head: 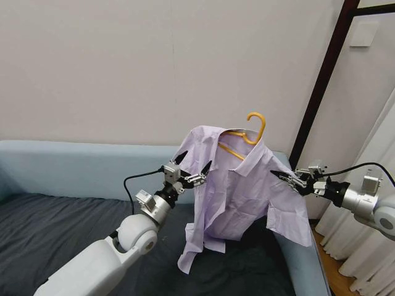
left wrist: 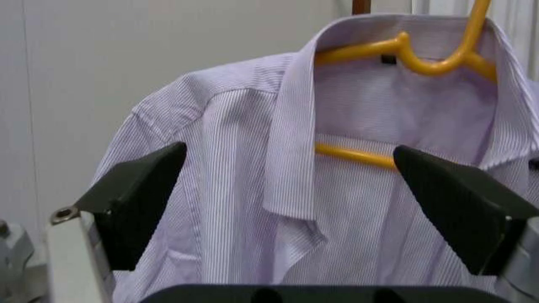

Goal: Pick up the clothes from the sofa and hang them on the clothes hanger.

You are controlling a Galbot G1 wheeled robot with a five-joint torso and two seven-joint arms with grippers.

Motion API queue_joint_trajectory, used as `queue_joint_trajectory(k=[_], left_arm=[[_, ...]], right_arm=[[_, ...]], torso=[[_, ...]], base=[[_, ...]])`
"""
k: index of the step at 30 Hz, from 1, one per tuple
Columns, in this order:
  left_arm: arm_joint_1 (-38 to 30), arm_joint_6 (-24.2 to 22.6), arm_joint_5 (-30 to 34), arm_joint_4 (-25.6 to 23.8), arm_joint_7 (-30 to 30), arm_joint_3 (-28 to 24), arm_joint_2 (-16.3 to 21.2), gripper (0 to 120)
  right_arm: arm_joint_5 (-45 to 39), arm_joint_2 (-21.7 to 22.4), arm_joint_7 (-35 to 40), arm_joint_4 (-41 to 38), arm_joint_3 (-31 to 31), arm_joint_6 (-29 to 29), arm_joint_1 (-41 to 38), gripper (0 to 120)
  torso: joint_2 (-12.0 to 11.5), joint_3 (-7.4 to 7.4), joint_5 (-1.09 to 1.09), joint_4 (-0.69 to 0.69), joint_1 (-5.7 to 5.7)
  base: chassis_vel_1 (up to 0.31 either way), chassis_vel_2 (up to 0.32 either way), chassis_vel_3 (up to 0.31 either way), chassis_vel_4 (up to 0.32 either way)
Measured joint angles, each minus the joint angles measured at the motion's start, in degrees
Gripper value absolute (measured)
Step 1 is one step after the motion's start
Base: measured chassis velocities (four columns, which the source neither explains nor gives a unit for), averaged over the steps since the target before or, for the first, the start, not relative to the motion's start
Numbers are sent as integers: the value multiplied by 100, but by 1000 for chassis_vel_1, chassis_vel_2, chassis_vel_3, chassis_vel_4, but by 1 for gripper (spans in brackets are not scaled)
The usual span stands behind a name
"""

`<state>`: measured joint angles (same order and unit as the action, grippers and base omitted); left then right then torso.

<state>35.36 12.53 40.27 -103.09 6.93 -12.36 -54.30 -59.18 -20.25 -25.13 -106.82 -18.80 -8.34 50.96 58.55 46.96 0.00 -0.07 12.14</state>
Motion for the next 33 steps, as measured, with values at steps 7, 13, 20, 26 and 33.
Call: queue_joint_trajectory(k=[7, 13, 20, 26, 33], left_arm=[[-160, 90, 37, 239, -65, -105, -167, 98], [-196, 93, 43, 237, -167, -248, -172, 98], [-200, 105, 32, 314, -253, -575, -312, 99], [-188, 83, 34, 236, -259, -655, -551, 99], [-154, 22, 178, 101, -255, -453, -557, 99]], right_arm=[[-1411, 1029, 1450, -914, 20, -661, -577, 7], [-2144, 1394, 2980, -1454, 24, -1028, -890, 7], [-2398, 1585, 3529, -1350, 75, -1111, -1127, 7], [-2306, 1420, 2942, -728, 236, -567, -1255, 7], [-2115, 912, 2514, -14, 467, -130, -1193, 7]], torso=[[0, -1, -6, 2, 0], [1, -1, -3, 0, 0], [1, -1, -3, 1, 0], [0, -1, -2, -1, 0], [0, 0, -2, 1, 0]], base=[[0, 0, 0, 0], [0, 0, 0, 0], [0, 0, 0, 0], [0, 0, 0, 0], [0, 0, 0, 0]])
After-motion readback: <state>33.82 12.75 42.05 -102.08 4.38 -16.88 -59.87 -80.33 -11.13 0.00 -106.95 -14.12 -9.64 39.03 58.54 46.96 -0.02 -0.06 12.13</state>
